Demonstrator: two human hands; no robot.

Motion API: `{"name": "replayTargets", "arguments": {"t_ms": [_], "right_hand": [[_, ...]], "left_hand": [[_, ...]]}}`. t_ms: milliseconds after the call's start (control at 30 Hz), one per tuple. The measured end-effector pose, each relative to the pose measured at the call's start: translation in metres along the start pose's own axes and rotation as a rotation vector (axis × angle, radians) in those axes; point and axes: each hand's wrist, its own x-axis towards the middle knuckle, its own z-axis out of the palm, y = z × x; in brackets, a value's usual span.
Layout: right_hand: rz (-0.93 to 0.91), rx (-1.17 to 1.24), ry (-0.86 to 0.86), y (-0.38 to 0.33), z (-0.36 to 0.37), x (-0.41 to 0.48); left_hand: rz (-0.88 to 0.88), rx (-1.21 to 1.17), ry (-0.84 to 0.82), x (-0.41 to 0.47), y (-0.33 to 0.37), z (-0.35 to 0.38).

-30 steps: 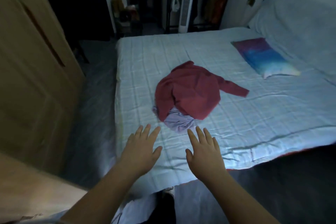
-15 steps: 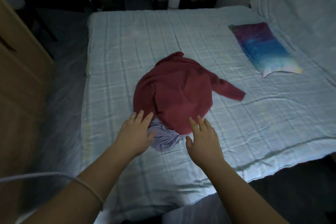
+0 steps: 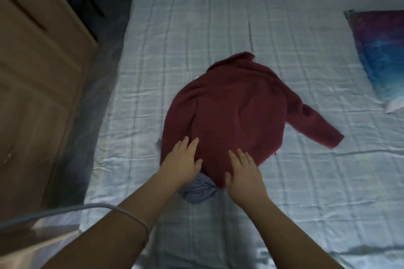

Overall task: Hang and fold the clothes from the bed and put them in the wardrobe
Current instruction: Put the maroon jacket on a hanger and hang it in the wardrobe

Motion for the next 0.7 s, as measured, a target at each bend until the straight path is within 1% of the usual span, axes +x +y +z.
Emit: {"name": "replayTargets", "arguments": {"t_ms": [133, 233, 333, 567, 700], "right_hand": [[-0.061, -0.020, -0.061, 0.022, 0.007, 0.062], [-0.117, -0.038, -0.081, 0.031, 0.012, 0.115], [-0.146, -0.033, -0.092, 0.031, 0.019, 0.163], [-0.197, -0.034, -0.087, 0.003, 0.025, 0.267], [-0.196, -0.016, -0.071, -0.010, 0.027, 0.327]], "left_hand": [[-0.100, -0.008, 0.016, 0.045, 0.009, 0.012], [-0.123, -0.006, 0.062, 0.080, 0.008, 0.016], [-0.160, -0.007, 0.071, 0.114, -0.001, 0.017], [-0.118, -0.027, 0.160, 0.205, -0.028, -0.006], [-0.085, -0.039, 0.263, 0.270, -0.043, -0.030]]}}
